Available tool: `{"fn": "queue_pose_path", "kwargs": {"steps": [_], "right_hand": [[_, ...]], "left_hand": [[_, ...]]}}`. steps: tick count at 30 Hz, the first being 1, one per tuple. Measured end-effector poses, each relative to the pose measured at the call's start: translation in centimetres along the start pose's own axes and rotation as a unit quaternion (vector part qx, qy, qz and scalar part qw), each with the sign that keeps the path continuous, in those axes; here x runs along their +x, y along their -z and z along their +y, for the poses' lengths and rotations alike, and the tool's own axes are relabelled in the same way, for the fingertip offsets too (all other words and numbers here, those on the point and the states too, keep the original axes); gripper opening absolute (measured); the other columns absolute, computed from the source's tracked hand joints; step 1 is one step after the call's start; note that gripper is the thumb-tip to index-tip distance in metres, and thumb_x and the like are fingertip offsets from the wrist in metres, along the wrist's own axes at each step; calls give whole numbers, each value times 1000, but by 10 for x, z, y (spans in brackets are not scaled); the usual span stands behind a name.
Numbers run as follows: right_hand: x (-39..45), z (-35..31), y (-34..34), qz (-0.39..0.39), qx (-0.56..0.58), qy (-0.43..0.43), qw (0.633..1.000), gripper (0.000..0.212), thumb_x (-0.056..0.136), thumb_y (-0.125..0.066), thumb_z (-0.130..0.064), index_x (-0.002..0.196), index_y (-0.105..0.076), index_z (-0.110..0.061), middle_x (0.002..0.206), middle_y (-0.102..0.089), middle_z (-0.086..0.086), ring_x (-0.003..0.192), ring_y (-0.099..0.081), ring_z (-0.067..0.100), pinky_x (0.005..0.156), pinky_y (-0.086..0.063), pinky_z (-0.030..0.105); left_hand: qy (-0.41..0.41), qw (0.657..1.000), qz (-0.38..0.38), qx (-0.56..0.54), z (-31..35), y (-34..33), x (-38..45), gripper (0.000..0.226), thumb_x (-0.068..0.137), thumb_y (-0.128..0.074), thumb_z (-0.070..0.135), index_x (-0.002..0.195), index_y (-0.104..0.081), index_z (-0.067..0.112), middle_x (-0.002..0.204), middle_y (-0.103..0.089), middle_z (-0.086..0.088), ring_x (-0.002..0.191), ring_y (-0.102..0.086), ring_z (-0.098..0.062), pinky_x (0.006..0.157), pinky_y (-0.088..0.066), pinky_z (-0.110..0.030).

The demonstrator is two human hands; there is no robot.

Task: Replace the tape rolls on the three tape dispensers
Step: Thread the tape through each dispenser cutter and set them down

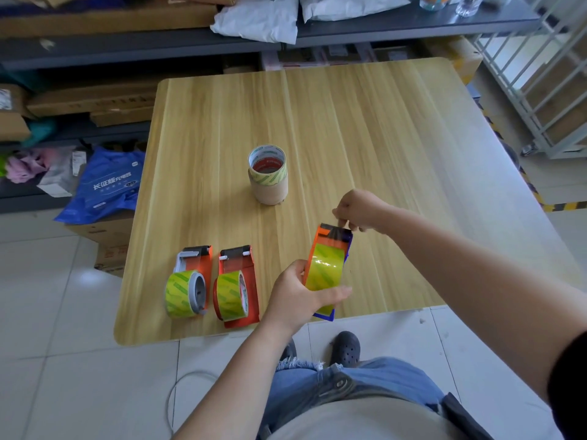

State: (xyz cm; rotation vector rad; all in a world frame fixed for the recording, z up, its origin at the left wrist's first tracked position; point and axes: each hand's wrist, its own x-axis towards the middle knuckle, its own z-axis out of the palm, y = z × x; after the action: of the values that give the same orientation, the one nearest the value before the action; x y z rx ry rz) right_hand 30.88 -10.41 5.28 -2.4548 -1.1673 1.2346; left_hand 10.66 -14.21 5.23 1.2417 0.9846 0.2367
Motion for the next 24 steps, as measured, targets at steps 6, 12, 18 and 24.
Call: {"fn": "queue_pose_path", "kwargs": {"steps": [6, 12, 18, 24], "right_hand": [[8, 4, -18, -18, 179, -44, 983, 15, 90, -53, -16, 82, -60, -5, 75, -54, 9, 58, -42, 19, 48, -36, 25], [1, 15, -26, -119, 310, 47, 942, 27, 91, -46, 0, 88, -63, -21, 56, -50, -6, 46, -32, 8, 43, -28, 19], [1, 9, -32, -143, 265, 100, 948, 36, 85, -41, 9, 78, -68, -13, 58, -45, 2, 53, -35, 10, 52, -38, 19], [0, 5, -30, -172, 366, 85, 910, 27, 87, -43, 1, 74, -66, -1, 59, -51, 5, 54, -42, 13, 51, -40, 17]], "left_hand": [[-17, 998, 31, -49, 0, 11, -1, 53, 47, -78, 36, 86, -62, 5, 58, -67, 2, 49, -60, -14, 54, -52, -26], [13, 995, -4, -98, -3, 33, -10, 25, 58, -72, 14, 79, -61, 8, 53, -62, -1, 43, -55, -12, 48, -51, -22], [17, 995, -40, -86, -2, 52, -17, 34, 53, -77, 17, 83, -62, 10, 56, -64, -2, 46, -56, -12, 48, -50, -22], [17, 997, -35, -73, -5, 52, -17, 34, 57, -75, 16, 88, -62, 10, 59, -66, -2, 50, -58, -13, 51, -51, -23]]}}
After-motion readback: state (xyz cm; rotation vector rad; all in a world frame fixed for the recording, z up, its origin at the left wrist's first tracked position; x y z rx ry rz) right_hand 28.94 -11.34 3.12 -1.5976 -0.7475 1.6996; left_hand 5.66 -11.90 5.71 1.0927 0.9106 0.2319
